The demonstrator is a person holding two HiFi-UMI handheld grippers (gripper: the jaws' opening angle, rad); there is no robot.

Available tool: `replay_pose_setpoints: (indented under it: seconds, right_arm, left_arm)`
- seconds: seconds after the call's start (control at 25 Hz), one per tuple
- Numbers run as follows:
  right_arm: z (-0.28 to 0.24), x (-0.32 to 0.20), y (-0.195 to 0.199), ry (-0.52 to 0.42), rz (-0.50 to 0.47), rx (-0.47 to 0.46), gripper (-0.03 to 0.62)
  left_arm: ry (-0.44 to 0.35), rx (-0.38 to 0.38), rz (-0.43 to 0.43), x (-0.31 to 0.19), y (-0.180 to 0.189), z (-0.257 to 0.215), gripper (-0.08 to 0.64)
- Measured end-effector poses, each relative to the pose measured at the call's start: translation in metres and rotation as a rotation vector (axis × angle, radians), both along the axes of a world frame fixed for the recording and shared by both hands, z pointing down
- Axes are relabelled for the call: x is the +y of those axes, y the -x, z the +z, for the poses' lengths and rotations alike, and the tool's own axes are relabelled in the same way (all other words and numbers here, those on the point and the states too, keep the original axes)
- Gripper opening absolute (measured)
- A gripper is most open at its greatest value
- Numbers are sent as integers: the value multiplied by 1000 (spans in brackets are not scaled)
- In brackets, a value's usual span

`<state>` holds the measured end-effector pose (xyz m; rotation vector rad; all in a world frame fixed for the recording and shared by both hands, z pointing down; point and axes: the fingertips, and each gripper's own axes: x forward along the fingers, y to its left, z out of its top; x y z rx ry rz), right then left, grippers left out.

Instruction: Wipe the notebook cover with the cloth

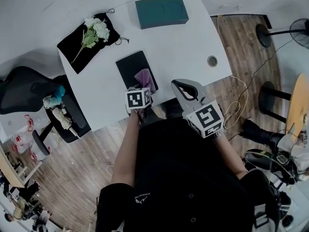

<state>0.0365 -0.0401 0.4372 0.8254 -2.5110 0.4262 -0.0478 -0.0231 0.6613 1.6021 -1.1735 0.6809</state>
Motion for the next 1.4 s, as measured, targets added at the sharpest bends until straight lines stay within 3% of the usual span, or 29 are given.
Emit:
replay_pose_setpoints:
  seconds: [1.4]
  right_arm:
    - [8, 18, 65, 29, -63, -7, 5]
  left_arm:
    - [33, -16, -74, 39, 72, 5, 91]
